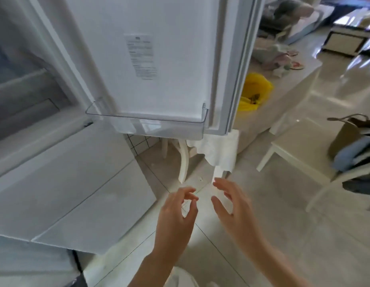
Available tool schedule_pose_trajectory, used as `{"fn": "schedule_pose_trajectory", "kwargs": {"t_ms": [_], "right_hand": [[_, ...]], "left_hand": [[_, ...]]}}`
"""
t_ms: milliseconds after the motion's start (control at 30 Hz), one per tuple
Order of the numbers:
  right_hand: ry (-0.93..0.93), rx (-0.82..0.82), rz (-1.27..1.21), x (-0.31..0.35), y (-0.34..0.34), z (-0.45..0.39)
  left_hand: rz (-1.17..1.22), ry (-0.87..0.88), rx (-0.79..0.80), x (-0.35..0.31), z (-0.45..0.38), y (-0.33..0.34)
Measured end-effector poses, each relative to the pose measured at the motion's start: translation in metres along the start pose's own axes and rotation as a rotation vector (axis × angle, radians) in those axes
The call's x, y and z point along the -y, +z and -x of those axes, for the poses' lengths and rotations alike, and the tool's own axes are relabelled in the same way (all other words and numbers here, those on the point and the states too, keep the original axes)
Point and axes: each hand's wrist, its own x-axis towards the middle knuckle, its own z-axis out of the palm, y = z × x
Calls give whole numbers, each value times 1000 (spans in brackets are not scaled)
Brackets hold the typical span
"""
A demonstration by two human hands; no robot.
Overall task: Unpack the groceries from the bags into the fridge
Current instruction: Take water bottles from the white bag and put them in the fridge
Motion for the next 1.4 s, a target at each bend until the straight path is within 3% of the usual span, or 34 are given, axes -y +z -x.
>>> {"fn": "schedule_pose_trajectory", "kwargs": {"t_ms": [300,733,1000,1400], "right_hand": [[265,-242,103,-80,-77,25],[444,-441,149,-170,-178,-82],[370,-347,164,-230,-244,-180],[205,51,155,-315,-339,-347]], "left_hand": [[-28,94,289,-30,-35,110],[-31,223,469,-82,-198,232],[-47,132,412,-111,-274,302],[-86,-94,147,-168,-371,386]]}}
